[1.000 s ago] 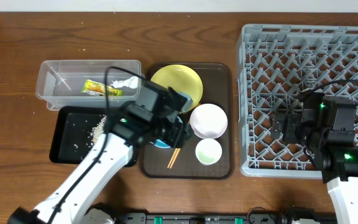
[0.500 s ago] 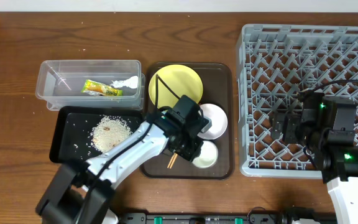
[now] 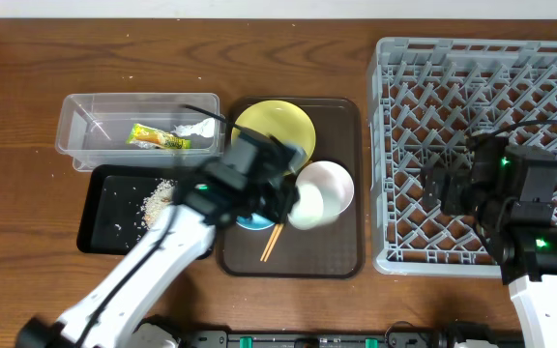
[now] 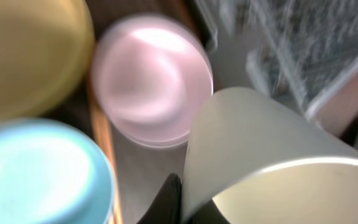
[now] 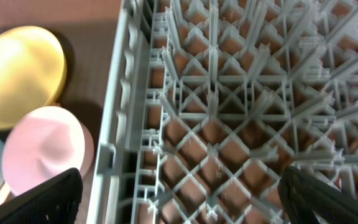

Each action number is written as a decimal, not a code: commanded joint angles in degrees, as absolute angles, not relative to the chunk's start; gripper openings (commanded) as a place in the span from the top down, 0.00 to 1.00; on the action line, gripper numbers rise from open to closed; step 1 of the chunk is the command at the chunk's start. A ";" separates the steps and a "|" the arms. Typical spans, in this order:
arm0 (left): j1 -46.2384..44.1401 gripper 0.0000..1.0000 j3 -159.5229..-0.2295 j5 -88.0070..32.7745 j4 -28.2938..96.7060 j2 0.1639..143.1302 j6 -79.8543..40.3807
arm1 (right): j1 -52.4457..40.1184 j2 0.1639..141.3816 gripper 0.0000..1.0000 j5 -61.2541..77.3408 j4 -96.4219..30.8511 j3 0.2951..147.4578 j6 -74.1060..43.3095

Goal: Sort waste into correct bins and load items into the dishwasher rack

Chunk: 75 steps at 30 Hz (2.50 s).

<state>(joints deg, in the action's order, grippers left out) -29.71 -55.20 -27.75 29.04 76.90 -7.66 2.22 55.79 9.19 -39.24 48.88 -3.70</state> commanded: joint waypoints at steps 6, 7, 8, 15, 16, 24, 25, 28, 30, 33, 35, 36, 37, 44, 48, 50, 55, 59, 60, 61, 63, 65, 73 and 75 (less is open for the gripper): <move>-18.92 0.94 -56.49 -46.04 9.56 81.17 -30.09 | 1.08 58.50 0.01 33.61 -33.98 49.87 1.65; -18.57 0.94 -56.49 -50.04 6.92 82.81 -31.73 | 1.04 59.40 0.01 37.95 -34.06 49.87 3.18; -18.39 0.94 -56.49 -53.93 4.43 84.47 -33.28 | 1.04 60.58 0.01 43.05 -34.46 49.87 5.08; -18.68 0.94 -56.49 -74.96 -8.36 94.35 -43.07 | -0.14 69.49 0.01 64.36 -35.51 49.82 17.76; -18.72 0.94 -56.49 -75.77 -8.84 94.85 -43.72 | -0.49 70.72 0.01 66.22 -35.03 49.82 19.07; -19.68 0.94 -56.49 -81.14 -9.56 95.46 -44.95 | -3.16 78.02 0.01 74.70 -23.46 49.82 20.58; -19.92 0.94 -56.49 -81.76 -9.56 95.46 -44.95 | -3.33 78.35 0.01 75.50 -21.87 49.82 20.53; -21.02 0.94 -56.49 -82.41 -9.56 95.46 -44.95 | -3.46 78.46 0.01 75.57 -18.72 49.82 18.65; -21.58 0.94 -56.49 -82.28 -9.56 95.46 -44.95 | -3.46 78.43 0.02 77.06 -16.99 49.82 17.43; -22.06 0.94 -56.49 -81.84 -9.56 95.46 -44.95 | -3.46 78.43 0.07 80.25 -15.99 49.82 16.73; -22.04 0.94 -56.49 -81.62 -9.56 95.46 -44.95 | -3.46 78.46 0.20 80.49 -16.23 49.82 16.71; -22.04 0.94 -56.49 -81.60 -9.58 95.46 -44.95 | -3.46 78.46 0.23 80.42 -16.32 49.82 16.71; -22.04 0.94 -56.49 -81.62 -9.58 95.46 -44.95 | -3.44 78.46 0.27 80.44 -16.32 49.82 16.69; -21.98 0.62 -56.49 -81.60 -10.35 95.46 -44.36 | -3.44 78.46 0.44 80.12 -16.56 49.82 16.67; -21.34 0.43 -56.49 -77.23 -10.37 95.46 -40.03 | -3.40 78.43 0.66 70.48 -16.56 49.82 9.52; -20.73 0.37 -56.49 -70.46 -6.92 95.46 -36.38 | -3.40 78.39 0.72 63.07 -16.84 49.82 6.42; -18.74 0.30 -56.51 -50.30 5.89 94.94 -26.24 | -2.37 76.14 0.71 51.55 -19.05 50.61 3.22; -16.78 0.22 -56.51 -43.75 13.21 91.26 -21.06 | 0.47 72.77 0.75 38.41 -30.72 55.22 3.25; -16.34 0.21 -56.51 -42.13 15.03 89.84 -20.18 | 1.37 72.10 0.78 35.86 -33.98 56.73 3.25; -15.92 0.20 -56.51 -40.49 17.15 88.12 -19.35 | 2.52 71.37 0.82 33.47 -37.82 58.70 3.25; -15.53 0.18 -56.51 -37.87 20.73 84.90 -17.34 | 4.40 70.48 0.93 29.85 -43.70 61.84 3.22; -15.55 0.18 -56.51 -34.04 24.18 81.69 -15.86 | 6.33 69.95 0.99 24.58 -50.00 65.10 2.70; -15.55 0.13 -56.49 -13.93 37.65 73.87 -15.68 | 11.31 71.37 0.99 3.18 -66.06 67.66 -4.64; -15.55 0.12 -56.49 -13.65 38.94 73.76 -15.68 | 11.97 72.38 0.99 0.75 -68.47 67.66 -5.69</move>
